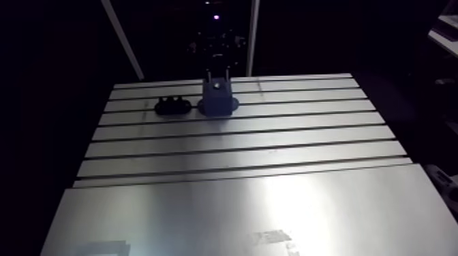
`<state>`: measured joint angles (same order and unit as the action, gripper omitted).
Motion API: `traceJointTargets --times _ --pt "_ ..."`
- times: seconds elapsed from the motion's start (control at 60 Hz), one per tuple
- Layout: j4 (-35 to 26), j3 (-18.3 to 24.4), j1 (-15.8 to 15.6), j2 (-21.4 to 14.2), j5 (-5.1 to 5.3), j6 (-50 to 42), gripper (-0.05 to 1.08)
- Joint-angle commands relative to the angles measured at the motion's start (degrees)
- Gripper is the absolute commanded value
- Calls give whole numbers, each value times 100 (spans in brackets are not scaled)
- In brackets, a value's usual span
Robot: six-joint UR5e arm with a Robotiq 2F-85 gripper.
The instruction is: Pick up the M10 bolt and insert it into the hex recess until seated.
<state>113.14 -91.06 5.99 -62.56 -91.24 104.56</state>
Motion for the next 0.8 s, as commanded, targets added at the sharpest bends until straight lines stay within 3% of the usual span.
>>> traceJointTargets --times 0.017,0.8 --pt "3 -21 -18 4 5 -10 52" --pt "82 -20 -27 30 -4 52 56"
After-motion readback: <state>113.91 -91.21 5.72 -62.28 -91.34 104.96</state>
